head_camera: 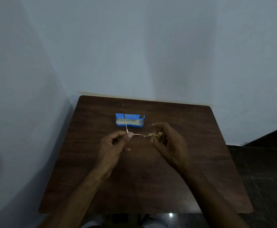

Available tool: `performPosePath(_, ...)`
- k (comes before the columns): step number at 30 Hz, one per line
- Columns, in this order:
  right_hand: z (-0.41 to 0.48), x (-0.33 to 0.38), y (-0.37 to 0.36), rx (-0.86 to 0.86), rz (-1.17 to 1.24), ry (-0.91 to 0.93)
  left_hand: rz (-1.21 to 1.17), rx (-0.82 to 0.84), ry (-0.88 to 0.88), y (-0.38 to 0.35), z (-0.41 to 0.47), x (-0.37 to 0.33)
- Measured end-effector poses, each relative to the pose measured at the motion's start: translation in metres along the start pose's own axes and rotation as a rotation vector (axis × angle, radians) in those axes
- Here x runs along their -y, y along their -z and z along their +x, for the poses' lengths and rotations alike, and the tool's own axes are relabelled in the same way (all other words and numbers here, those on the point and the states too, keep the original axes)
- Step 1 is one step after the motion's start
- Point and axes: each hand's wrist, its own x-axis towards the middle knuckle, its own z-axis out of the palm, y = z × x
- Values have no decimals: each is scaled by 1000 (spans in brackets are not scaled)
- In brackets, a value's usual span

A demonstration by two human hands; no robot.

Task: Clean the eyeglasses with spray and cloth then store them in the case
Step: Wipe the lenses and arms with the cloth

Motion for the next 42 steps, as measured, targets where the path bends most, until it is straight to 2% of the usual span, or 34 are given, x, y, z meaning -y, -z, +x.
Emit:
performPosePath(3, 1, 5, 1, -25, 73, 8, -82, -24, -27, -2, 1, -2)
performPosePath(6, -1, 8, -10, -57, 18, 0, -146, -47, -7, -9, -1, -1)
performPosePath(9, -8, 12, -29, -149, -113, 29, -250, -77, 77, -17, -4, 3)
performPosePath(12, -14, 10, -43, -219, -106, 52, -423, -114, 220, -23, -8, 6)
performPosePath(19, -21, 14, -45, -360, -193, 54, -657, -50, 357, -40, -22, 1)
performPosePath(22, -24, 21, -42, -384, -107, 27, -680, -34, 353, -44, -25, -2)
performPosePath(25, -28, 27, -40, -407, -27, 74, -678, -12, 353, -44, -26, -2)
performPosePath(32, -31, 49, -42, -346, 154, 57, -642, 12, 352, -45, -29, -4)
performPosePath(38, -19, 31, -23, -367, 68, -28, -613, -31, 334, -43, -31, -5)
performPosePath(42, -17, 15, -18, -336, -88, 23, -571, -50, 278, -44, -35, -7)
